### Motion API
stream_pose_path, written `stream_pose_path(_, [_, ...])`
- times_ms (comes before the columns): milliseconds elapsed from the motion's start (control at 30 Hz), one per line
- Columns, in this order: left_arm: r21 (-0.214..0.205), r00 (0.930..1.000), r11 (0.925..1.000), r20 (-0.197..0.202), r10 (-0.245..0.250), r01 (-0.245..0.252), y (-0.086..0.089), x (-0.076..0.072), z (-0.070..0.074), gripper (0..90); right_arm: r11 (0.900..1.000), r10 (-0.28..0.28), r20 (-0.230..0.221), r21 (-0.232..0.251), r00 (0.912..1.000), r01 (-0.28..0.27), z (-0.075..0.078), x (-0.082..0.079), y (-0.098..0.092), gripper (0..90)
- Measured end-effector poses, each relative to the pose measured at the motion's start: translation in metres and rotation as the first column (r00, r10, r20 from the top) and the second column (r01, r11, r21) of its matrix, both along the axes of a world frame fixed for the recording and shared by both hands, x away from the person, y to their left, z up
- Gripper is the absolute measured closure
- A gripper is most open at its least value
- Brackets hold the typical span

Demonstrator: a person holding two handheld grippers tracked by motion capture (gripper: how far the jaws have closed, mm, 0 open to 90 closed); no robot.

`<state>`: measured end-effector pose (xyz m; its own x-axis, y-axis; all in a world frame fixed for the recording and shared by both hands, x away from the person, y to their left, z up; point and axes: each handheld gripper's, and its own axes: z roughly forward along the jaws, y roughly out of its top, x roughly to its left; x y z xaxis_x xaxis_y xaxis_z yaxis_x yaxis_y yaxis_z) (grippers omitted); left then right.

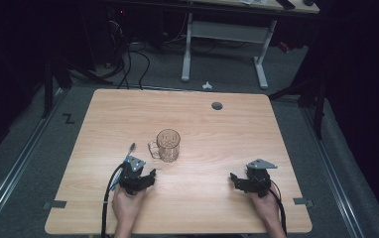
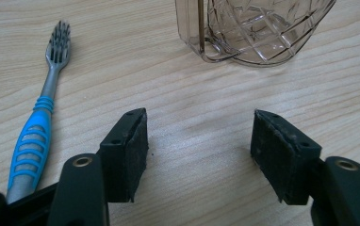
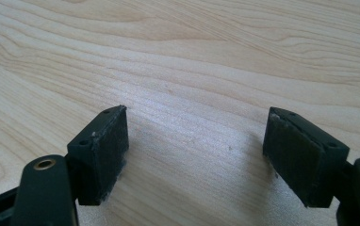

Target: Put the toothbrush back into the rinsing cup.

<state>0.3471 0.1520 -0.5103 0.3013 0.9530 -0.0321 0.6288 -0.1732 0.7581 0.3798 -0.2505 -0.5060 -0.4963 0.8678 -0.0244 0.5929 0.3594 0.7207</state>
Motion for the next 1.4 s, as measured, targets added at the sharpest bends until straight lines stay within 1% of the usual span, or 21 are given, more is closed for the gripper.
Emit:
stream_pose_path(267, [0.003, 1.0, 1.0, -0.001, 0.001, -0.001, -0.0003, -0.0001, 0.0, 36.9, 1.0, 0.002, -0.001, -0.001, 1.0, -0.002, 0.0001, -0.0001, -0.0001, 23.1])
stream_pose_path(567, [-0.004, 1.0, 1.0, 0.0, -0.001, 0.001, 0.0004, 0.0003, 0.0, 37.0, 1.0, 0.001, 0.0, 0.0, 1.0, -0.001, 0.0001, 0.0, 0.0001, 23.1])
stream_pose_path(733, [0.009, 1.0, 1.0, -0.003, 0.003, -0.003, -0.0011, 0.0003, 0.0003, 37.1, 1.0, 0.001, 0.0, 0.0, 1.0, -0.001, 0.0001, 0.0, 0.0001, 23.1])
stream_pose_path(800, [0.017, 1.0, 0.9999, -0.005, -0.001, 0.001, -0.0021, 0.0006, 0.0002, 35.7, 1.0, 0.001, 0.0, 0.0, 1.0, -0.001, 0.0001, 0.0, 0.0, 23.1])
stream_pose_path(1000, [0.017, 0.9999, 0.9998, -0.005, -0.009, 0.009, -0.0025, 0.0009, 0.0, 33.7, 1.0, -0.001, 0.0, 0.0, 1.0, 0.001, 0.0001, -0.0002, -0.0001, 23.1])
stream_pose_path(1200, [0.018, 0.9998, 0.9997, -0.005, -0.019, 0.019, -0.0003, 0.0017, 0.0, 33.3, 1.0, -0.001, 0.0, 0.0, 1.0, 0.001, 0.0001, -0.0002, -0.0001, 23.1])
stream_pose_path(1333, [0.021, 0.9996, 0.9994, -0.01, -0.027, 0.027, 0.0012, 0.0012, 0.0007, 33.5, 1.0, -0.001, 0.0, 0.0, 1.0, 0.001, 0.0001, -0.0002, -0.0001, 23.1])
stream_pose_path(1400, [0.015, 0.9994, 0.9994, -0.016, -0.03, 0.031, 0.0017, 0.0004, 0.0013, 33.6, 1.0, -0.001, -0.001, 0.0, 1.0, 0.001, 0.0001, -0.0003, 0.0, 23.1])
